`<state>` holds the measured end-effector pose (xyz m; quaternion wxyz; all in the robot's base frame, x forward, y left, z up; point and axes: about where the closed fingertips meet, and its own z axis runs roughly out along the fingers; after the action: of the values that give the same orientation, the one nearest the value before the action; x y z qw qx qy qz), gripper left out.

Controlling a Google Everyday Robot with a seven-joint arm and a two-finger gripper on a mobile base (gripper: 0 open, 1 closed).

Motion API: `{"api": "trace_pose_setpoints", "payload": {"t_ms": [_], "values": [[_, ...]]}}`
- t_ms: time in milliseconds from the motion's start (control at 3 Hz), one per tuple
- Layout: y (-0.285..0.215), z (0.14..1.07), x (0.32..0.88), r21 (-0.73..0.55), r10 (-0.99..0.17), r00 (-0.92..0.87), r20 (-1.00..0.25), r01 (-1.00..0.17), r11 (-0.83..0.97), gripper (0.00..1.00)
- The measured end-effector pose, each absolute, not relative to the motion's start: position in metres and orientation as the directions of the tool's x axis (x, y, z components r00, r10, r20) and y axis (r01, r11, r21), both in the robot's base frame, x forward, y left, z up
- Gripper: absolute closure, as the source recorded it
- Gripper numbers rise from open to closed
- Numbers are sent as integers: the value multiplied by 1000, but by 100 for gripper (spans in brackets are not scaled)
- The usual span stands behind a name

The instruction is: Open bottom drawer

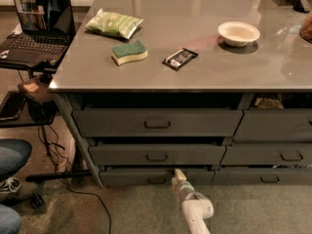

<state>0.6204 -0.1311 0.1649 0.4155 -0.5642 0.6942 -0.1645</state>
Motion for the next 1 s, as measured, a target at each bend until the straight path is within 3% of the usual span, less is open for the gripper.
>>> {"api": "trace_pose_setpoints", "payload": {"t_ms": [1000], "values": [[-130,170,620,-692,-920,-21,-391,-653,309,100]]}}
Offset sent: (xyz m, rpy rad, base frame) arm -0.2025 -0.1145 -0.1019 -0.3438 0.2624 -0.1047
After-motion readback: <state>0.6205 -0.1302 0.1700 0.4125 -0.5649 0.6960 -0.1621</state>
